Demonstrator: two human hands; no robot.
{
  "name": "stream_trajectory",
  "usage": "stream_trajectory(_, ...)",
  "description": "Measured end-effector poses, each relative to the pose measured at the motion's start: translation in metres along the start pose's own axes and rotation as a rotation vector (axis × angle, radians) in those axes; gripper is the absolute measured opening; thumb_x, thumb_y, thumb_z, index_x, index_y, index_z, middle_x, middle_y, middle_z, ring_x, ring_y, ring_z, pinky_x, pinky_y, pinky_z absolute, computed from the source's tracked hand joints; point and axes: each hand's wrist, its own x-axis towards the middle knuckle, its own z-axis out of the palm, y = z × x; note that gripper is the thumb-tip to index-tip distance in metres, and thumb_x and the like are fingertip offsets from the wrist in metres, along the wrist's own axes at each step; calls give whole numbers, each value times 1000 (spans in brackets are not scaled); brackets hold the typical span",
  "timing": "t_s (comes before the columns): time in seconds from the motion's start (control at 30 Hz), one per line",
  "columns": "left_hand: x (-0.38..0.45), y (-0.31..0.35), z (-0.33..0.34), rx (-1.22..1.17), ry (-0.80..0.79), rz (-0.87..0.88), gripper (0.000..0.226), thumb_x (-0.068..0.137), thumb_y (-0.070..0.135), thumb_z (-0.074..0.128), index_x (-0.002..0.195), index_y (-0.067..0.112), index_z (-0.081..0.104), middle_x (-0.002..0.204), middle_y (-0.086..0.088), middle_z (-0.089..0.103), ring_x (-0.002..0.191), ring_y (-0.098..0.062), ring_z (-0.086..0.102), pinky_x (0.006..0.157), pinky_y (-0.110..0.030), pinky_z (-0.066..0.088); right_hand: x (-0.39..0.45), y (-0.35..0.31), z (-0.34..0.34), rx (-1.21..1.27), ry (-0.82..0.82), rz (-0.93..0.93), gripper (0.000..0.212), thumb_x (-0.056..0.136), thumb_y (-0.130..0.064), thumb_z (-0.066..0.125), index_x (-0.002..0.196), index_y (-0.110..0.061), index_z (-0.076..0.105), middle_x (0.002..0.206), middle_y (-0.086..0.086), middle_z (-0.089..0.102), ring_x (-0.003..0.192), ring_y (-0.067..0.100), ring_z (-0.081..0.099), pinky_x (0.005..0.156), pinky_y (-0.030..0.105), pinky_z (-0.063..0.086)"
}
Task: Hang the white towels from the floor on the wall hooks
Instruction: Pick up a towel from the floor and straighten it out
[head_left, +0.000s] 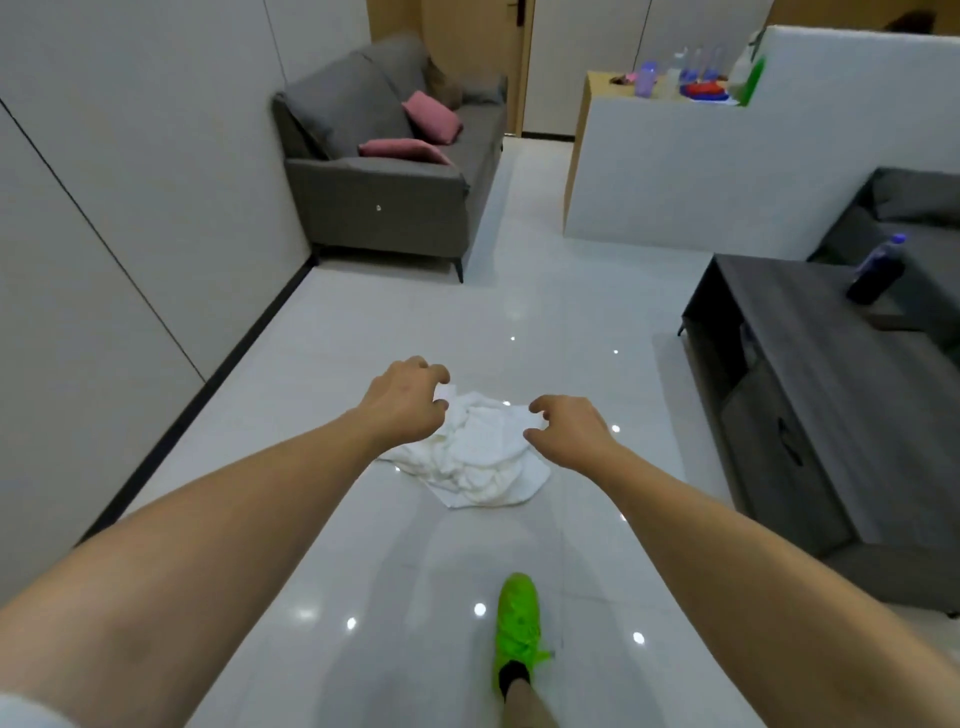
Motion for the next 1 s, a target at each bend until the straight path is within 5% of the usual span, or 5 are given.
stream_trajectory(0.27, 144, -44, 61, 144, -244, -46, 43, 93, 28, 48, 136, 23, 47, 131, -5, 48, 119, -27, 45, 94, -40, 43, 169, 58, 40, 55, -223, 108, 47, 87, -30, 63, 132, -18, 57, 128, 2, 60, 119, 21, 54, 94, 31, 47)
stream_trajectory(0.63, 263, -92, 171, -109, -404, -238, 41, 91, 27, 53, 131, 17, 53, 128, -10, 51, 116, -31, 50, 95, -40, 44, 300, 102, 122, 25, -492, 228, 44, 87, -31, 63, 128, -17, 59, 124, 5, 64, 117, 22, 56, 91, 29, 45)
stream_trajectory(1.0, 332, -198, 409, -244, -630, -255, 37, 90, 25, 57, 126, 16, 57, 120, -13, 54, 110, -31, 54, 88, -32, 38, 386, 150, 358, 165, -537, 505, 42, 84, -28, 64, 124, -16, 64, 121, 6, 65, 115, 23, 58, 93, 30, 44)
